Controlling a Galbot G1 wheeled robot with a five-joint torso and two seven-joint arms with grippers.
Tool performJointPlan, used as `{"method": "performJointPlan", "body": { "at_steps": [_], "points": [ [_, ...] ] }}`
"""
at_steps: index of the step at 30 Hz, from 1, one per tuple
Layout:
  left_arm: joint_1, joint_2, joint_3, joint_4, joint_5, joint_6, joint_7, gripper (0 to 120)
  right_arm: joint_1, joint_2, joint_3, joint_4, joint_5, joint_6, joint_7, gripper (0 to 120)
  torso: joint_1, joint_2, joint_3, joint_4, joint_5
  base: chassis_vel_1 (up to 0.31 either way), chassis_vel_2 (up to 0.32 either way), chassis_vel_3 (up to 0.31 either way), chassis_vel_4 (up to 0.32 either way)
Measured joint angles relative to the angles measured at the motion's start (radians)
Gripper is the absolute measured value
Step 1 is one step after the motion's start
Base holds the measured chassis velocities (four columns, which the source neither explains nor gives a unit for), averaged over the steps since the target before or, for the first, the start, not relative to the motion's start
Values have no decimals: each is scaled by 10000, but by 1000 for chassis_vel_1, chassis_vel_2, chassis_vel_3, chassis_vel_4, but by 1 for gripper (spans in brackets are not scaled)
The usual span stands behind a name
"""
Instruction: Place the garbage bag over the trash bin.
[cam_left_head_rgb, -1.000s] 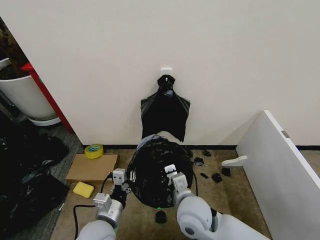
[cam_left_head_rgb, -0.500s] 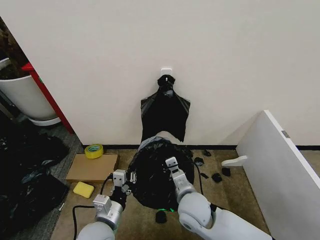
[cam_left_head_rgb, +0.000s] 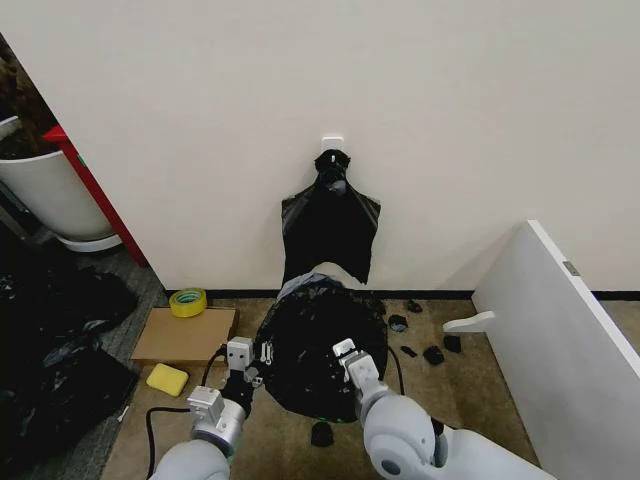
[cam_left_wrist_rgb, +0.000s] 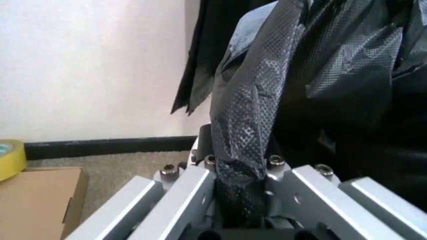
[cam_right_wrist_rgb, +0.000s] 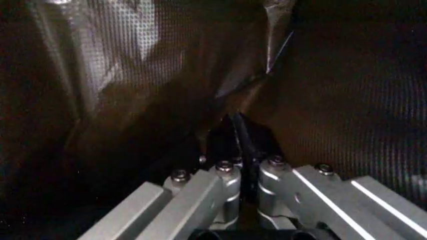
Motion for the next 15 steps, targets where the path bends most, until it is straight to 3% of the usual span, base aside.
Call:
{"method": "performJointPlan", "body": {
  "at_steps": [3,8,15],
  "points": [
    [8,5,-4,6,23,1,3,0,-1,-155,-196,-58,-889,0,-268,0,0,0,0,0,1,0,0,0,0],
    [-7,4,21,126,89,-4,3,0,93,-233,-383,117,-1091,1,-324,0,0,0,0,-1,0,0,0,0,0],
    [-116,-40,220,605,549,-352,227,0,941,580,-491,79,1337,32,355,0,0,0,0,1,1,0,0,0,0]
  ]
}}
